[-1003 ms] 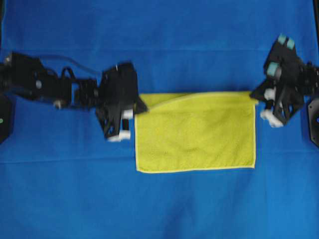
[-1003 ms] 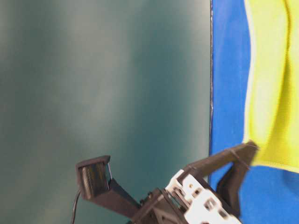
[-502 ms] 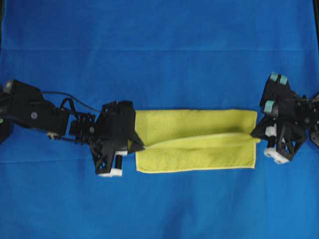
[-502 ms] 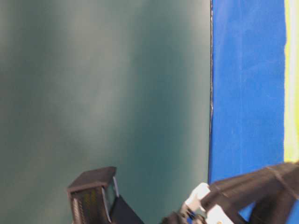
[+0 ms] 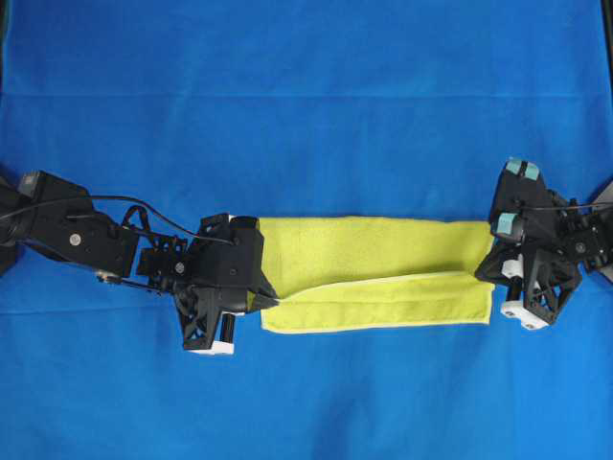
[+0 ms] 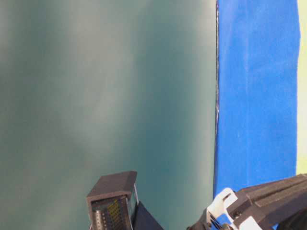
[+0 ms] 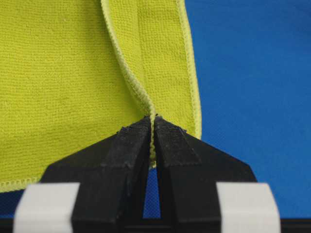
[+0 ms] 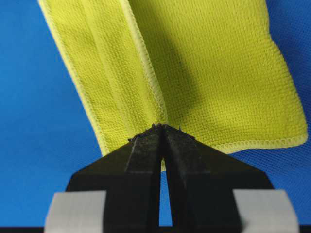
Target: Fold the yellow towel.
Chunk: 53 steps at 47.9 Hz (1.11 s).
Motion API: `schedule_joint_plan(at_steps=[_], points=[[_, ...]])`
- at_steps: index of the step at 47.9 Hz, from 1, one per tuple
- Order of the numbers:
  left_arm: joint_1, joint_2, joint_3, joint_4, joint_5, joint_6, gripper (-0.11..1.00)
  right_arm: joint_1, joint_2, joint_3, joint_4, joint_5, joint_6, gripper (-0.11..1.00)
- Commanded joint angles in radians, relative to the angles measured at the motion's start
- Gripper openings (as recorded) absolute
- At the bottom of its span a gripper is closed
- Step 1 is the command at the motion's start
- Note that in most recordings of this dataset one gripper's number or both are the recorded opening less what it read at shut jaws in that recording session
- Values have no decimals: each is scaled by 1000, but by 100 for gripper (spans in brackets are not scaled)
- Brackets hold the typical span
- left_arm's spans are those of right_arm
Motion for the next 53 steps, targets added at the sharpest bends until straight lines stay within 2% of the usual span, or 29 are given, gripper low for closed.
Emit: schedule_joint_plan(at_steps=[1, 3, 5, 12, 14, 17, 20, 28, 36, 44, 53], points=[[-2, -11, -17, -3, -20, -5, 2, 5, 3, -21, 2, -9, 2, 3], [-3, -11, -18, -3, -21, -8, 4, 6, 5, -23, 2, -11, 2, 9], [-5, -11, -18, -3, -20, -14, 13, 12, 5, -25, 2, -9, 2, 21], [-28, -11, -17, -3, -21, -31, 56, 58, 3, -26, 2, -9, 3, 62], [-38, -12, -17, -3, -21, -31, 69, 74, 3, -26, 3, -12, 8, 66], [-63, -11, -20, -5, -21, -32, 81, 94, 5, -29, 11, -21, 15, 60], [-84, -9, -21, -3, -21, -35, 76, 120, 5, -32, 23, -34, 31, 55], [-117, -14, -31, -5, -21, -58, 60, 169, 3, -37, 34, -37, 72, 56], [-115, -34, -37, -3, -20, -64, 58, 172, 0, -43, 20, -31, 77, 56], [-58, -44, -35, -3, -18, -60, 58, 110, -9, -41, -52, -14, 81, 56], [52, -48, -37, -2, -14, -57, 58, -41, -8, -43, -161, 49, 83, 56]])
